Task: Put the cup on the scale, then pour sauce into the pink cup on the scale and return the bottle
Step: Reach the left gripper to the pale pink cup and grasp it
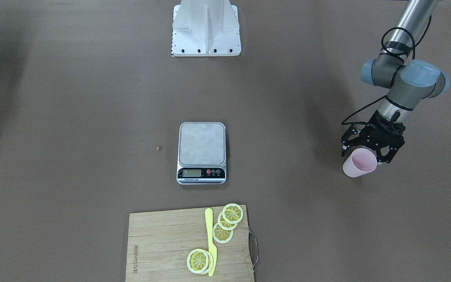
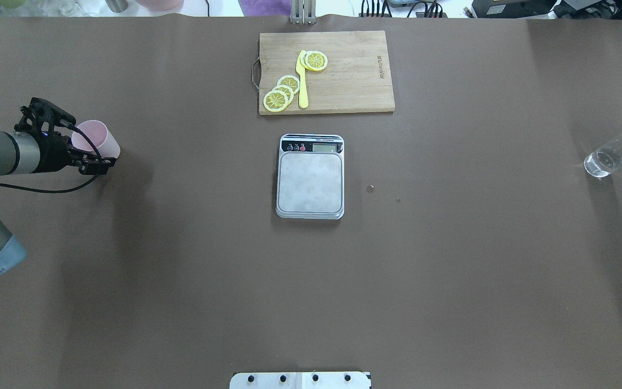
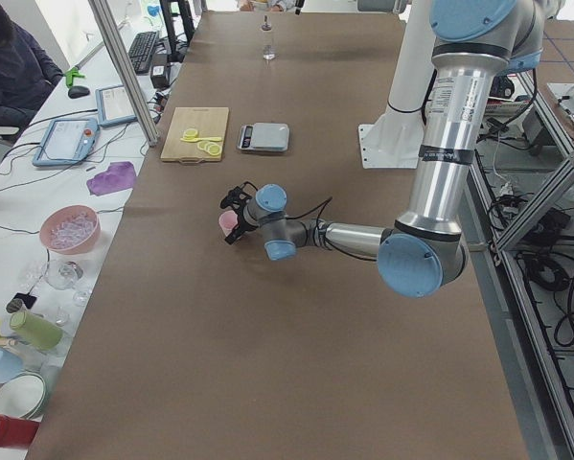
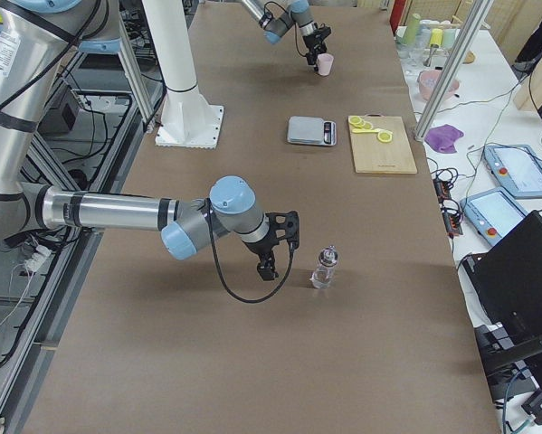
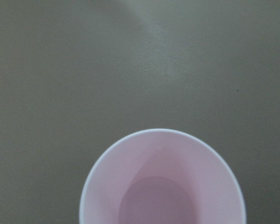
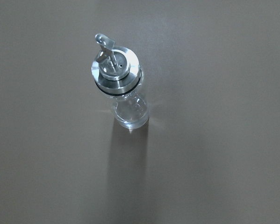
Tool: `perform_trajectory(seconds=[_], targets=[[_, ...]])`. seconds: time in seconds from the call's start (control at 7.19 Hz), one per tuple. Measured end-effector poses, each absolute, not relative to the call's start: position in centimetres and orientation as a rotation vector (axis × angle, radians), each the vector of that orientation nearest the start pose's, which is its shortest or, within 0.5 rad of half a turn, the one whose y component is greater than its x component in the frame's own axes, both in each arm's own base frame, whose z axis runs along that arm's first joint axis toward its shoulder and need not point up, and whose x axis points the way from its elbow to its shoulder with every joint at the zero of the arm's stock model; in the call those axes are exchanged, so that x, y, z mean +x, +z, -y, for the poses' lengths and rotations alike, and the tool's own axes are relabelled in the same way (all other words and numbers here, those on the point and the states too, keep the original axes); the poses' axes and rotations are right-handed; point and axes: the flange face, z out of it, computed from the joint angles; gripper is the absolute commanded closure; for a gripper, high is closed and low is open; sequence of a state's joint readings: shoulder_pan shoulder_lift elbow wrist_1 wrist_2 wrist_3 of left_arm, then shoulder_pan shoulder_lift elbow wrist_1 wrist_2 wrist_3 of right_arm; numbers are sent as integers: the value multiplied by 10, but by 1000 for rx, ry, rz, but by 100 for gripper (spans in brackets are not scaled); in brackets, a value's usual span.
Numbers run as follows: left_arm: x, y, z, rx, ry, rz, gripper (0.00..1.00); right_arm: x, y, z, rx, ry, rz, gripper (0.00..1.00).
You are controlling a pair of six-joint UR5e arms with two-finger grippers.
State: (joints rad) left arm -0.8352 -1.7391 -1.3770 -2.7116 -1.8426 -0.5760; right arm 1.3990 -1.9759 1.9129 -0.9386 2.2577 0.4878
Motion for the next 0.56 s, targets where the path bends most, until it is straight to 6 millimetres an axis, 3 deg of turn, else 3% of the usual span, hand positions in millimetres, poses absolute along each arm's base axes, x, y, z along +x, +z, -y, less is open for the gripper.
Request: perform_trajectory(seconds=[0.42, 0.56], targets=[[323, 536, 515, 742, 296, -880, 29, 9, 589, 357, 302, 101, 807, 0], [323, 536, 515, 743, 296, -881, 37, 9, 589, 357, 302, 101, 807, 0]])
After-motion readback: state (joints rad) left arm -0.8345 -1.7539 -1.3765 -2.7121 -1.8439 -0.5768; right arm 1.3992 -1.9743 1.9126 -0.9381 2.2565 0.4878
